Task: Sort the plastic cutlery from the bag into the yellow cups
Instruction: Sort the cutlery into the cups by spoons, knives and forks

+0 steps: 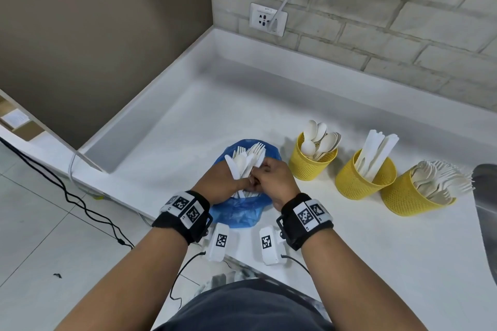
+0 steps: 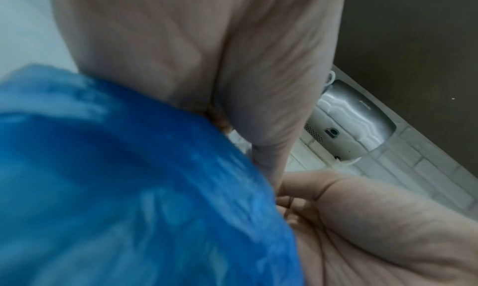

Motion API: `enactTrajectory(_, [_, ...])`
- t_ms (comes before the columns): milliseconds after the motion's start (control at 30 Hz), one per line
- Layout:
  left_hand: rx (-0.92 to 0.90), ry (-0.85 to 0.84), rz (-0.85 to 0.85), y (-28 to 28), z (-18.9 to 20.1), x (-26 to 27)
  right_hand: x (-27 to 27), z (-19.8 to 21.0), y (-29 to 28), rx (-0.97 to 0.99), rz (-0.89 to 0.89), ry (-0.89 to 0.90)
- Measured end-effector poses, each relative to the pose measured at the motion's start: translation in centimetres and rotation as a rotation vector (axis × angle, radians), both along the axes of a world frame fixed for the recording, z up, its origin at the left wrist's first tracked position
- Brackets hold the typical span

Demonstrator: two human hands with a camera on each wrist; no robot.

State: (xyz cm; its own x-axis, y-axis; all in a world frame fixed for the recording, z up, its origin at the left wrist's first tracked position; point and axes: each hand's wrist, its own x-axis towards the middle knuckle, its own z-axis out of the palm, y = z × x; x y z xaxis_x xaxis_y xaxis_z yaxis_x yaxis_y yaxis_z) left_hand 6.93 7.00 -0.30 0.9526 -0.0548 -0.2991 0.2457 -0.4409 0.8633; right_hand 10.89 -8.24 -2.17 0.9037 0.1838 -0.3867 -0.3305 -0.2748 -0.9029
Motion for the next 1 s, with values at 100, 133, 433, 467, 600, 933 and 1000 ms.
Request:
enactTrajectory(100, [0.004,-0.028,-0.022,-0.4,0.1,-0.2,0.1,0.3,0.0,-0.108,0.058,-0.111])
enactTrajectory(133, [0.003,-0.043,-0.018,-0.5,0.1,-0.2,0.2,0.4,0.0,-0.137,0.084,-0.152])
enactTrajectory(433, [-0.156,-0.15,0.149,-0.7,1.2,0.0,-0.2,2.5,-1.2,-0.09,0.14,-0.227])
enactTrajectory(467, [-0.206,-0.174,0.21,-0.9,1.6,0.0,-0.6,2.8,-1.3,-0.023,0.185,-0.167])
enactTrajectory(600, [-0.459,-0.218,0.347,-1.7,3.7,0.4,-2.1,3.3,-0.7,0.066,0.386,-0.108])
enactTrajectory(933, [-0.499,-0.342,0.34,-3.4,6.9,0.7,-2.2,6.3,0.7,0.137,0.332,-0.187])
enactTrajectory(1000, [-0.468,-0.319,0.276,-3.1,7.2,0.6,-2.2,6.3,0.4,0.118,0.308,-0.206])
